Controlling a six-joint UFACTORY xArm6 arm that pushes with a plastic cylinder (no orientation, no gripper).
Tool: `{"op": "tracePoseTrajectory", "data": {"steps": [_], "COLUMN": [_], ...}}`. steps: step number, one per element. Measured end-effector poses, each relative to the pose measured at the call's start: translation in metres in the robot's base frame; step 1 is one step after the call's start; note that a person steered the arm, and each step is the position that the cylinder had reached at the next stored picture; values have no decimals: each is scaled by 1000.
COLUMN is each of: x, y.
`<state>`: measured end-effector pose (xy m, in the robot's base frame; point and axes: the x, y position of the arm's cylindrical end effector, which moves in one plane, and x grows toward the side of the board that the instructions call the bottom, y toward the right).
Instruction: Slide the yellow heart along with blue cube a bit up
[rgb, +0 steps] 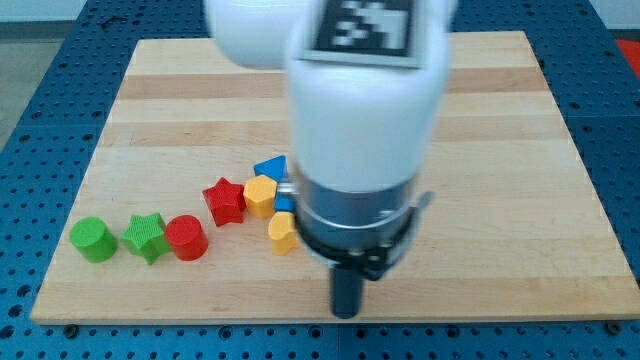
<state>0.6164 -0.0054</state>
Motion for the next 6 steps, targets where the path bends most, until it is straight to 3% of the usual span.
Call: {"op": "tracePoseTrajectory", "data": {"steps": [2,4,6], "x": [-37,-81,-33], "y": [-53,-70,-52]}}
